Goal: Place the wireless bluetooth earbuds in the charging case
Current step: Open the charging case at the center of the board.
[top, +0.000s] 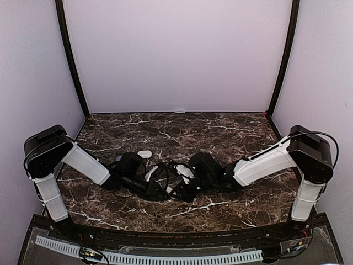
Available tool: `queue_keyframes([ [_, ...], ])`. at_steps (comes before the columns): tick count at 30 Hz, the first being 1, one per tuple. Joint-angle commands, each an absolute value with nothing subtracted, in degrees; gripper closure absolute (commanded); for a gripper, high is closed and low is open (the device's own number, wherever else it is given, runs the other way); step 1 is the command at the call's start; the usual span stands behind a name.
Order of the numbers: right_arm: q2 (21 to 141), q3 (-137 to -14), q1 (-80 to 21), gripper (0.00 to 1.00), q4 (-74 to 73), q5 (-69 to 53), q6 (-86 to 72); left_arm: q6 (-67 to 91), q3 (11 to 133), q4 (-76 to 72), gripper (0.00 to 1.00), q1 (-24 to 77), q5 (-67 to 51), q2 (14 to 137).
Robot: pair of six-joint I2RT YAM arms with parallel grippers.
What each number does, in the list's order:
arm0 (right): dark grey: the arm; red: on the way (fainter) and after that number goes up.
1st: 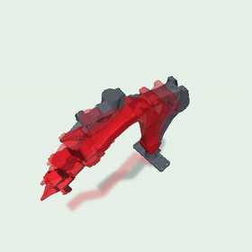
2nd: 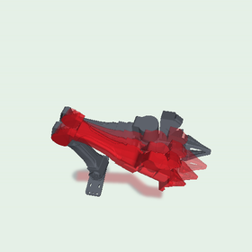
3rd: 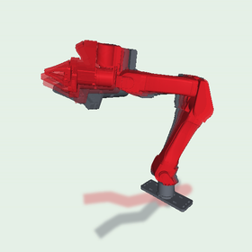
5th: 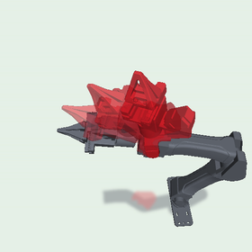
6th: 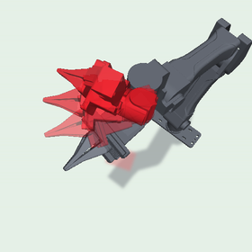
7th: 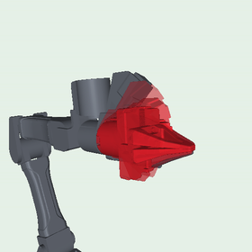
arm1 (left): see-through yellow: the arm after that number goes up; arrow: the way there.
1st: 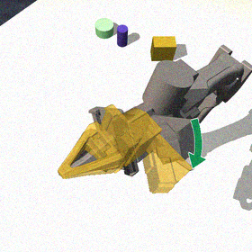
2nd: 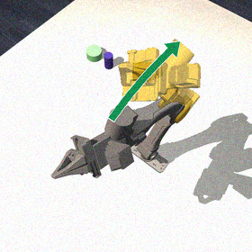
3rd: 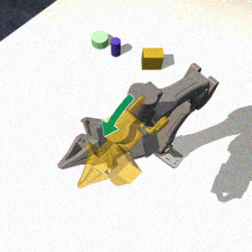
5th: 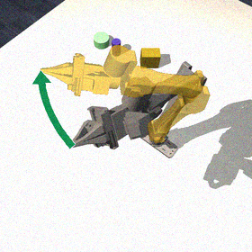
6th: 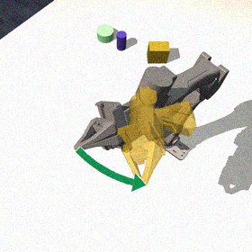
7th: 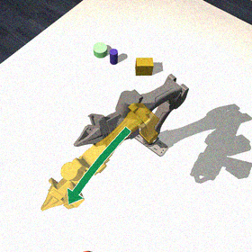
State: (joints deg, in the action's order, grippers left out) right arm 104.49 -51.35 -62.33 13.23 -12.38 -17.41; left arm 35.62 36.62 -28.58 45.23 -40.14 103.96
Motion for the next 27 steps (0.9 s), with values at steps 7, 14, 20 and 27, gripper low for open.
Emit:
queue_keyframes([
  [7,103.1,-51.0,-62.2,0.80,17.0,-21.1,-21.2,34.8,37.4,-26.6,0.83,45.6,-36.6,105.6],
  [14,102.9,-49.9,-60.9,0.81,20.1,-26.1,-25.5,34.7,37.6,-26.4,0.83,45.8,-36.5,105.9],
  [20,104.1,-48.8,-59.8,0.83,24.5,-31.5,-29.9,34.6,37.9,-26.1,0.83,45.9,-36.3,106.0],
  [27,104.7,-47.8,-59.4,0.84,27.6,-34.4,-32.0,34.6,38.1,-25.9,0.83,46.0,-36.2,106.1],
])
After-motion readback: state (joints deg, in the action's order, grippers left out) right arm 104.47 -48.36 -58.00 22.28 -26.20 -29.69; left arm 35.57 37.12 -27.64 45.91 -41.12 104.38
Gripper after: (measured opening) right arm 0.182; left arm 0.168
